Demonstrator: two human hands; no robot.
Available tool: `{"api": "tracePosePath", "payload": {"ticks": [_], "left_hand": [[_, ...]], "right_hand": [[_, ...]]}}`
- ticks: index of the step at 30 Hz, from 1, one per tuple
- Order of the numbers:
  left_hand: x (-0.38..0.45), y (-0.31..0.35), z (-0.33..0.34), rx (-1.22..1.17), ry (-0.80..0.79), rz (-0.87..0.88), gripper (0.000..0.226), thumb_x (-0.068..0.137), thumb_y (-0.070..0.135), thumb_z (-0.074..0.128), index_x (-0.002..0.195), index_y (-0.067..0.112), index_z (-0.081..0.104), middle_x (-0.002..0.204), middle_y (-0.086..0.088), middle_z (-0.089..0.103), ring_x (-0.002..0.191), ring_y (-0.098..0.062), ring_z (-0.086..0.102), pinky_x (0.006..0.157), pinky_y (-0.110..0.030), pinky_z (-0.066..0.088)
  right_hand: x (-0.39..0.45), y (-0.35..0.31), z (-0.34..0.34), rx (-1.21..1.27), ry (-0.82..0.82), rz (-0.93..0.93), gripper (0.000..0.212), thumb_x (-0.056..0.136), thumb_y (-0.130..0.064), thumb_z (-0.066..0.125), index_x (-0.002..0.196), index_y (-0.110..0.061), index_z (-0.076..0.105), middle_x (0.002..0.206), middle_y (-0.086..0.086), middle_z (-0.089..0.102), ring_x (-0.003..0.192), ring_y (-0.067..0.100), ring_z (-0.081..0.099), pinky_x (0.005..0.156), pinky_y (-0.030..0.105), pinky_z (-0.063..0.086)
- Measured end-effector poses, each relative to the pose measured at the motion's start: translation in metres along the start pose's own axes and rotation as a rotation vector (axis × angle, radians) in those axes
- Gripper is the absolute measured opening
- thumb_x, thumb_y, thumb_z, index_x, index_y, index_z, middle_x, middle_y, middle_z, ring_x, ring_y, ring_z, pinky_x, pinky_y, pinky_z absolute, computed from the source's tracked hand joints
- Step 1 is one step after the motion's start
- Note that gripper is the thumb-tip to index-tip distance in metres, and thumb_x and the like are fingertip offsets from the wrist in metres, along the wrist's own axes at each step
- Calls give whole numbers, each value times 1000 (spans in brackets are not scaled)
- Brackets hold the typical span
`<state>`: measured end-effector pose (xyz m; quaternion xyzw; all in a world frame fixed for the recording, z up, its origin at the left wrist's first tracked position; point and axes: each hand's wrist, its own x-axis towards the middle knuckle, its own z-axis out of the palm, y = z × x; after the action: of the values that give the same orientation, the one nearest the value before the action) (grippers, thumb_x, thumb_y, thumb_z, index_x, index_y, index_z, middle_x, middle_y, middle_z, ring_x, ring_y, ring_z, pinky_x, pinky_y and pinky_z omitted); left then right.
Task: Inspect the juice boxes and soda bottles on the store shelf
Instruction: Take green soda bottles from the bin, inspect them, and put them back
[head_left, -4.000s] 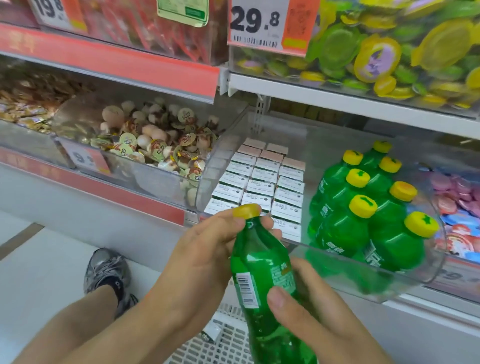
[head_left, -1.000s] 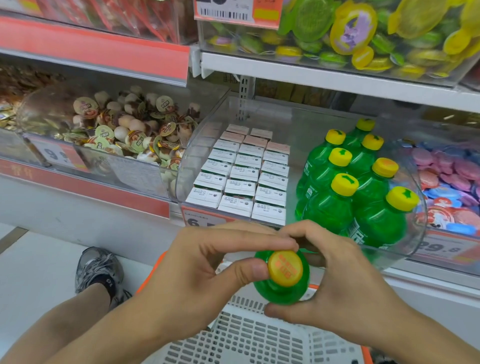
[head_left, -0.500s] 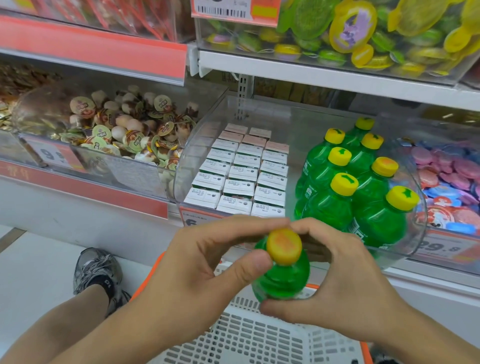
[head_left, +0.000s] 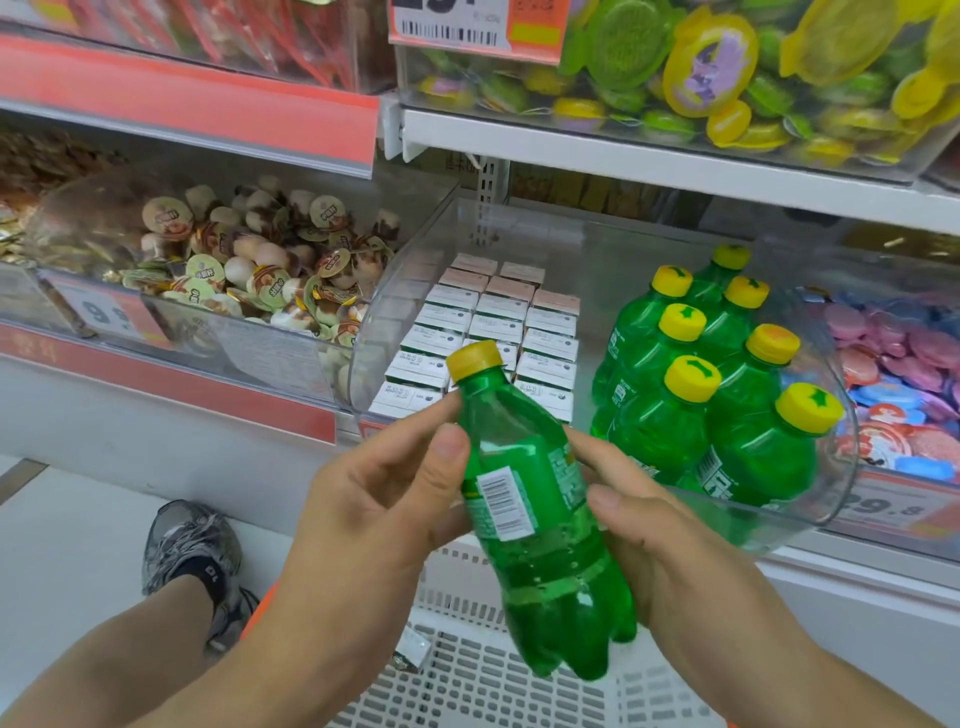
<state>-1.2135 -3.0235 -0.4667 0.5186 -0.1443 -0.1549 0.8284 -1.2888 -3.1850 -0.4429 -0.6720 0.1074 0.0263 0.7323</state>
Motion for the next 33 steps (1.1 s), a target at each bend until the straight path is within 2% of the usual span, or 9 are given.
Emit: {"api": "tracePosePath", "payload": {"ticks": [3,6,11,14,18,21,25,28,33], "left_hand": [[-3,-1,4,35,21,-32,43,86,39,71,124,18,68,117,-4,73,112,-23,68,90,-39,57],[-8,0,8,233,-60,13,50,76,52,69,123,38,66,113,9,74,106,-6,69,86,-19,54],[-9,-6,9,177,-5,71,66,67,38,78,130,24,62,114,0,74,105,-19,70,81,-24,58],[-10,-10,11,92,28,97,70,63,42,86,127,25,62,114,-4,73,106,-22,71,81,-29,58],[-11,-10,11,61,-15,93,56,80,30,76,133,32,58,118,-11,70,112,-28,67,93,-37,56],[-9,-8,9,120,-103,54,66,75,40,74,138,34,53,129,-3,66,122,-24,61,98,-40,53],[-10,-6,10,199,-105,50,54,73,51,76,121,29,66,115,-4,72,105,-23,69,83,-33,57],[-11,-8,9,173,-55,42,66,64,60,80,120,27,67,116,-5,73,103,-23,71,81,-29,58],[-9,-10,10,44,24,30,77,54,60,87,121,27,66,109,-11,75,100,-27,72,74,-33,60]], "right_hand": [[-3,-3,0,-3,93,-18,30,72,-46,81,98,-59,72,101,-37,70,101,-18,62,96,19,45],[-9,-9,3,21,122,-69,27,79,-48,75,105,-40,72,96,-21,77,92,-5,71,75,8,52],[-7,-1,3,268,98,-17,83,28,-58,95,104,-31,76,107,7,77,100,26,74,85,40,58],[2,-2,4,449,62,61,81,22,-38,96,98,-14,79,101,15,77,86,29,76,74,41,60],[11,4,3,395,163,69,41,61,-13,63,101,-15,71,79,6,77,63,19,74,48,32,57],[1,6,0,146,199,-85,36,70,-25,77,105,-29,73,89,-10,75,81,9,72,68,26,56],[-11,2,-5,-127,89,-330,67,45,-48,95,107,-36,71,91,-10,61,89,8,59,75,17,52],[-11,6,-3,-148,90,-291,73,40,-58,93,107,-41,68,89,-12,58,88,6,58,74,16,51],[-9,5,4,-28,133,-41,40,58,-68,79,94,-57,66,91,-32,68,94,-4,66,94,32,50]]}}
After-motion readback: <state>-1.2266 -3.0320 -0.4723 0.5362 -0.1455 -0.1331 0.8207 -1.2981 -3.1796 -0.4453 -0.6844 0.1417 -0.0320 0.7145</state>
